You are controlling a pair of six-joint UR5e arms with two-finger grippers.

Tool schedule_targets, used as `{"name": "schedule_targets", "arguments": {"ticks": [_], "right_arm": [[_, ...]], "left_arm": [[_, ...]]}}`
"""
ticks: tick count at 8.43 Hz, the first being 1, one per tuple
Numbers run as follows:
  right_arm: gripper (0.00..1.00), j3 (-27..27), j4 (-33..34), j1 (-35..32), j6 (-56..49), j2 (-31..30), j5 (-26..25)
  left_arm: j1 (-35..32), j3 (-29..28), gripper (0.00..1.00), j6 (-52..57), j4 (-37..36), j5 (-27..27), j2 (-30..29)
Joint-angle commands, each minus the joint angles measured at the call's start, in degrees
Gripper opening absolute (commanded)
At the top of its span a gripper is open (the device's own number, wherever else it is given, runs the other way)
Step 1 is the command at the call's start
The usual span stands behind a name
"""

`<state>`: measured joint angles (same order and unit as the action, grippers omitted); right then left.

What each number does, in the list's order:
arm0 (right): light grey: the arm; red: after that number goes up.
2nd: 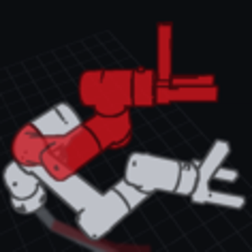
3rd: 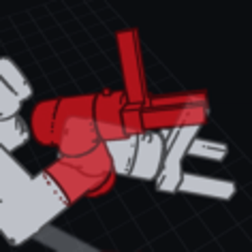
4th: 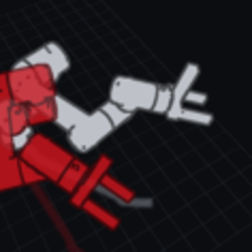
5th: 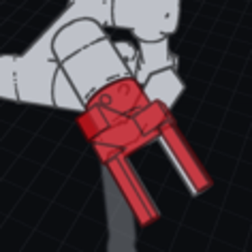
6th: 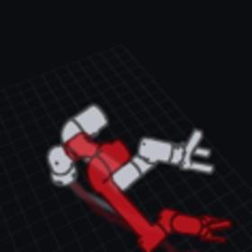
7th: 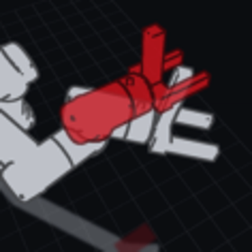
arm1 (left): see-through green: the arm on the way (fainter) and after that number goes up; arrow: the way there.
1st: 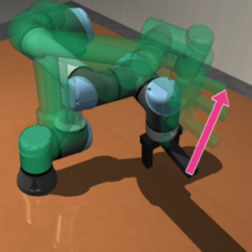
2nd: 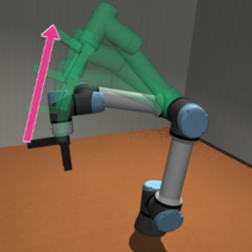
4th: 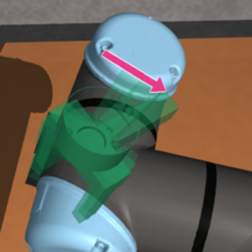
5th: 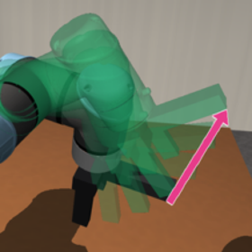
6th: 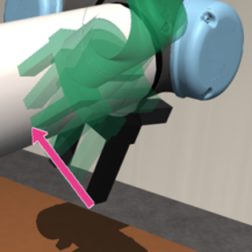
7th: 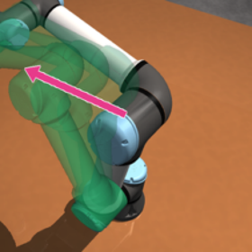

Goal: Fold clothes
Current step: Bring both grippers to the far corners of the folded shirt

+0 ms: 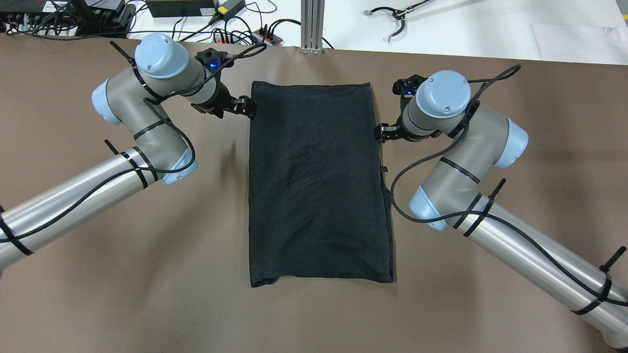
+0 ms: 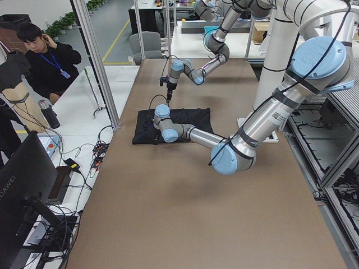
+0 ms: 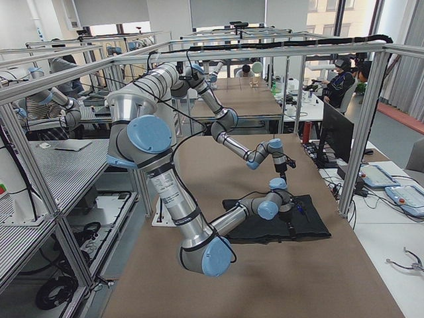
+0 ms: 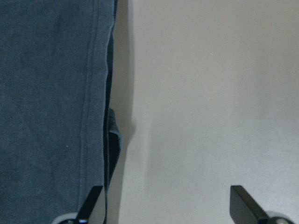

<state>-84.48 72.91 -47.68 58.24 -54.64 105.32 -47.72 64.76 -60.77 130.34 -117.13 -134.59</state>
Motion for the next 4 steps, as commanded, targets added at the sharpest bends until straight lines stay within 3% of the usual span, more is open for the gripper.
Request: {"name": "schedule_targets", "arguments": {"ticks": [1, 3, 4], "right_arm": [[0.94, -5.43, -4.17, 0.13, 6.27, -4.77, 0.33], [0.94, -5.61, -4.26, 0.22, 6.27, -4.95, 0.33], [0.94, -5.61, -4.35, 0.40, 6.27, -4.95, 0.33]], "left_arm": [[5.61, 8.79, 0.94, -7.24, 0.35, 0.41, 5.82], [7.03, 8.45, 0.94, -6.99, 0.35, 1.29, 6.10], [7.46, 8.54, 0.83, -6.99, 0.44, 1.29, 6.36]]}}
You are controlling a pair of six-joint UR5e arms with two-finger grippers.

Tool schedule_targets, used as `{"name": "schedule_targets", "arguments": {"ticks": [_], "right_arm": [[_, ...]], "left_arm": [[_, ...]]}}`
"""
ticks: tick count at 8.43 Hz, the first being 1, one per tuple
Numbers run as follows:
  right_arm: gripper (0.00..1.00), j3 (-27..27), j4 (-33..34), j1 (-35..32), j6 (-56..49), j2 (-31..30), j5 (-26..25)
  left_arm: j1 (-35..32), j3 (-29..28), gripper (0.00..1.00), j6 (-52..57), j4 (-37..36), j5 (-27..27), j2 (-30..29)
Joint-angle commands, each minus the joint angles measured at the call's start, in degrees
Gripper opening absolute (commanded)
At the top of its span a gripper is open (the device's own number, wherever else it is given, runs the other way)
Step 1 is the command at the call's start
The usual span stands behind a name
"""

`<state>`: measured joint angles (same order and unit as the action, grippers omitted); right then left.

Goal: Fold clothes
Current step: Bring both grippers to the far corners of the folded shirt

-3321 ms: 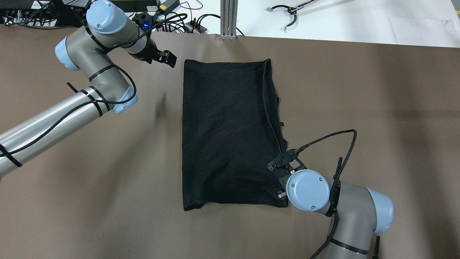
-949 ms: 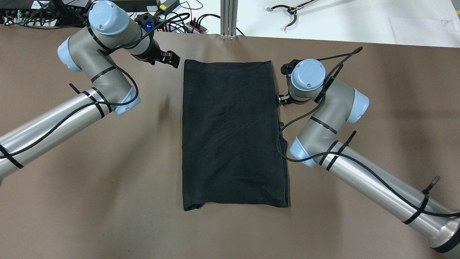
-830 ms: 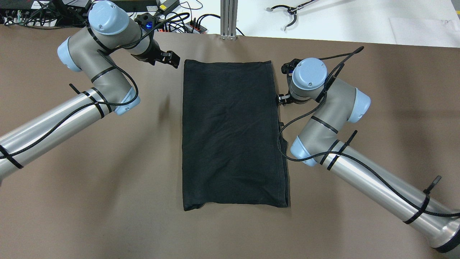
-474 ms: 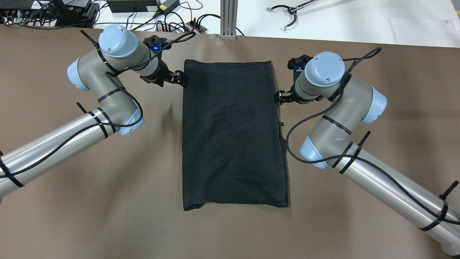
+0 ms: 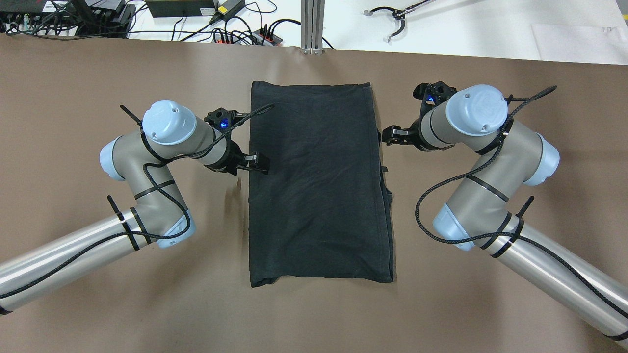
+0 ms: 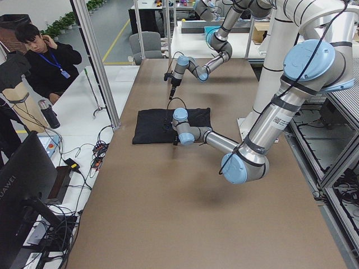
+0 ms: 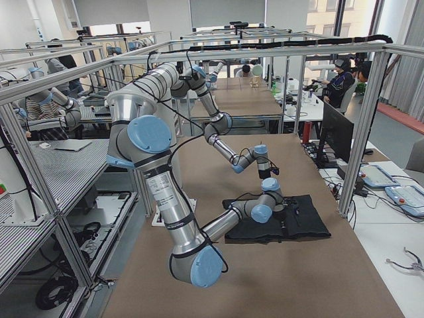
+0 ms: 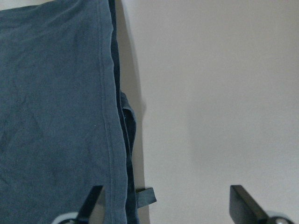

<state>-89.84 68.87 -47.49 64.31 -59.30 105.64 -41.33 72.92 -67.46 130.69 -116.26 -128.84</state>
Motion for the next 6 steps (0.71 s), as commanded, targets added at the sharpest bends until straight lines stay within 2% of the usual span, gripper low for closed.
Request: {"name": "schedule_targets", "arguments": {"ticks": [1, 4, 5, 6], "right_arm": [[0.94, -0.33, -0.40, 0.38, 0.20, -0.29, 0.01], [0.94, -0.34, -0.75, 0.47, 0.11, -0.72, 0.01], [0.94, -0.34, -0.75, 0.47, 0.02, -0.81, 0.01], [0.94, -0.25, -0.75, 0.47, 0.02, -0.99, 0.01]], "left_arm": [[1.34, 0.20, 0.65, -0.30, 0.53, 0.42, 0.61], [2.04, 0.02, 0.26, -0.21, 0.62, 0.51, 0.52], [2.13, 0.11, 0.06, -0.21, 0.62, 0.51, 0.52], [2.13, 0.11, 0.00, -0.04, 0.62, 0.51, 0.43]]}}
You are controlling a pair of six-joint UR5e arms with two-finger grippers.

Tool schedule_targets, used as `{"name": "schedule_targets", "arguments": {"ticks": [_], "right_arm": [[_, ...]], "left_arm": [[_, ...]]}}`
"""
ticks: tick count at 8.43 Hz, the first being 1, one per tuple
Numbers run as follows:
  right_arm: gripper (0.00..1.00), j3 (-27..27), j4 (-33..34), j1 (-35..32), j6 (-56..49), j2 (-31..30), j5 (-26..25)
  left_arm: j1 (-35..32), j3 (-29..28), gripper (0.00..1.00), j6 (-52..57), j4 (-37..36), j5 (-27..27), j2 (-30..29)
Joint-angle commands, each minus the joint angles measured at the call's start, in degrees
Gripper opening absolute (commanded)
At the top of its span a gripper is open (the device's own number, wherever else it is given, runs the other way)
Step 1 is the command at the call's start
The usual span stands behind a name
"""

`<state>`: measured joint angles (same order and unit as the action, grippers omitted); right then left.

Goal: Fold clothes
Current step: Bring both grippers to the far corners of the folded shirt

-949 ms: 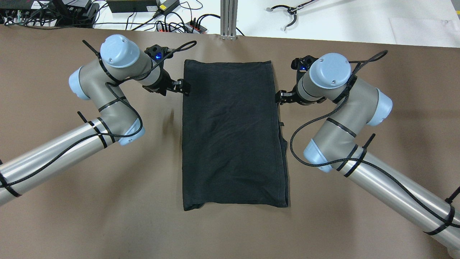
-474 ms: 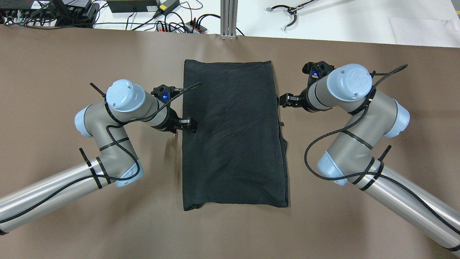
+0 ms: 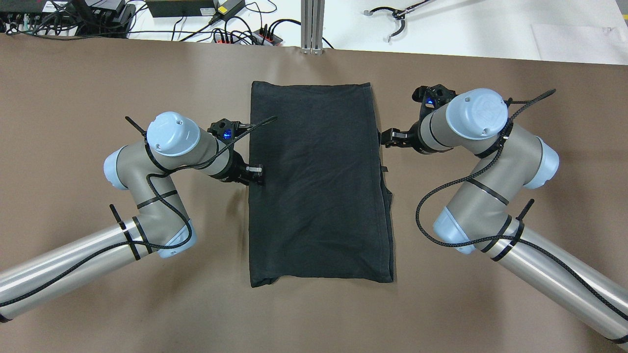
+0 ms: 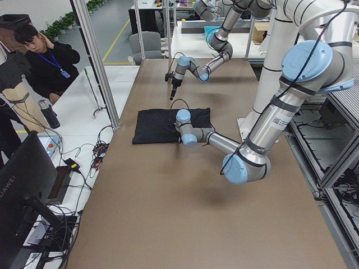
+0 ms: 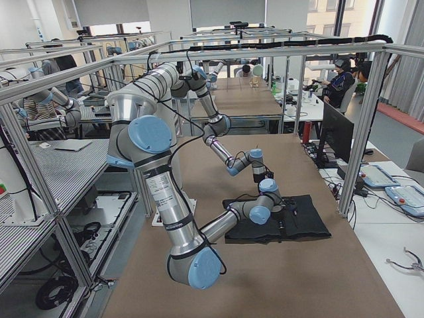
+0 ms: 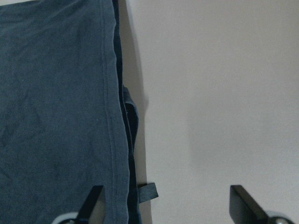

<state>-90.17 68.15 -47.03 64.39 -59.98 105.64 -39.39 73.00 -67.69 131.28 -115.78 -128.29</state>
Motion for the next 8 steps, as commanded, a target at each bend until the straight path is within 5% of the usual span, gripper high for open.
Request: {"name": "schedule_targets", "arguments": {"ticks": [1, 7, 8], "right_arm": [[0.94, 0.08, -0.03, 0.10, -0.06, -0.31, 0.00], [0.94, -0.01, -0.12, 0.79, 0.03, -0.49, -0.09], [0.94, -0.09, -0.12, 0.89, 0.03, -0.49, 0.00]], "left_arm": [[-0.16, 0.38, 0.00, 0.27, 0.29, -0.06, -0.12], [-2.62, 1.70, 0.00, 3.70, 3.28, -1.46, 4.81], [-3.23, 3.18, 0.53, 3.61, 3.28, -2.86, 4.89]]}}
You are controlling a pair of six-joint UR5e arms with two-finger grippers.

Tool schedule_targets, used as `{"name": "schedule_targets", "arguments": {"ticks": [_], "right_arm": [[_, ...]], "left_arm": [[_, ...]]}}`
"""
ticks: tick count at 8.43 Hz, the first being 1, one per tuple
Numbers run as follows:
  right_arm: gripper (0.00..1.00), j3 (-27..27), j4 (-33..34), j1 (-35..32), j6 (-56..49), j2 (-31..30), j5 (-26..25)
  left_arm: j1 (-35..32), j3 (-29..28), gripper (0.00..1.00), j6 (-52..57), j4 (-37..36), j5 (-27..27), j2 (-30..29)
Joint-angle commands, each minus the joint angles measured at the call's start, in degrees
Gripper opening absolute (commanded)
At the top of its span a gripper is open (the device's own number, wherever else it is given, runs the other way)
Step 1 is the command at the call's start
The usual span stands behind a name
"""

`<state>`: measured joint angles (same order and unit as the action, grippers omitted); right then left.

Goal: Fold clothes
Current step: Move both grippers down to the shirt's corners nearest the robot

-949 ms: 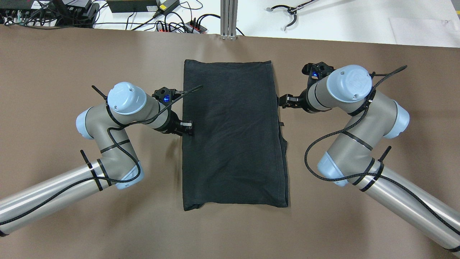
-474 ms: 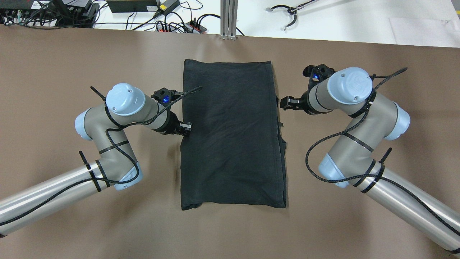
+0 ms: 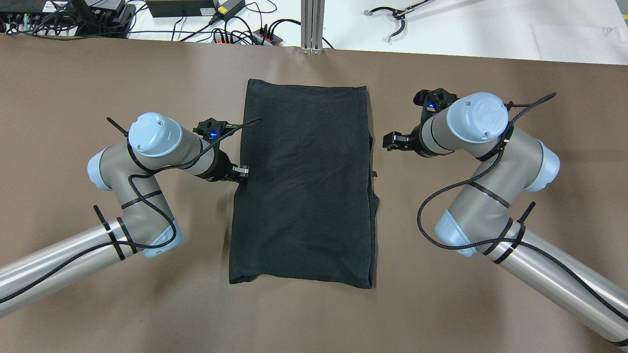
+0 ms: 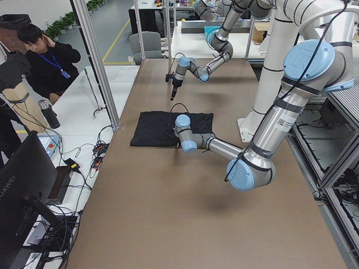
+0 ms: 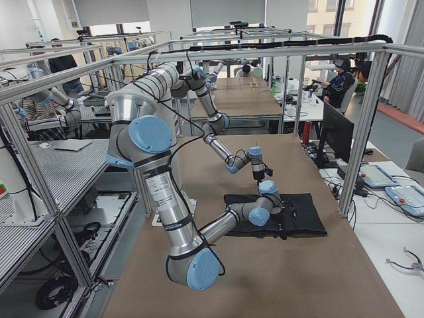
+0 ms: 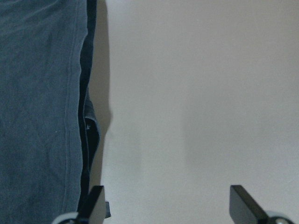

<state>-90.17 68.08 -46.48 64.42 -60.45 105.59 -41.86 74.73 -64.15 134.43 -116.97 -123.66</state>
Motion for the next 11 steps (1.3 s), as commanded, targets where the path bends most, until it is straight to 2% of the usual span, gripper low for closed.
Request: {"name": "schedule_targets", "arguments": {"ticks": [1, 3, 5, 8, 9, 10, 11], "right_arm": [[0.94, -0.70, -0.05, 0.34, 0.18, -0.02, -0.03], [0.94, -1.41, -0.14, 1.91, 4.80, -0.02, 0.05], [0.93, -3.68, -0.14, 6.64, 16.02, -0.19, -1.60], [0.93, -9.74, -1.96, 14.99, 31.94, -2.29, -11.34], [0.93, -11.68, -6.33, 17.80, 38.08, -4.57, -14.94], [0.92, -13.44, -7.59, 19.83, 44.06, -6.50, -18.02], [0.92, -14.67, -7.61, 20.63, 49.34, -6.96, -18.83]], "left_arm": [[-0.68, 4.17, 0.94, -0.36, 0.13, -1.50, 1.74], [-0.68, 9.44, 0.95, -1.24, -0.13, -1.77, 4.90], [0.02, 15.06, 0.95, -9.80, 0.04, -0.20, 9.72], [8.79, 28.50, 0.95, -25.17, 1.09, 9.98, 20.44], [11.60, 30.98, 0.95, -31.33, 3.27, 13.75, 23.08], [14.24, 32.04, 0.95, -36.52, 4.51, 17.53, 24.50], [16.18, 32.23, 0.95, -43.36, 4.52, 21.05, 24.52]]}}
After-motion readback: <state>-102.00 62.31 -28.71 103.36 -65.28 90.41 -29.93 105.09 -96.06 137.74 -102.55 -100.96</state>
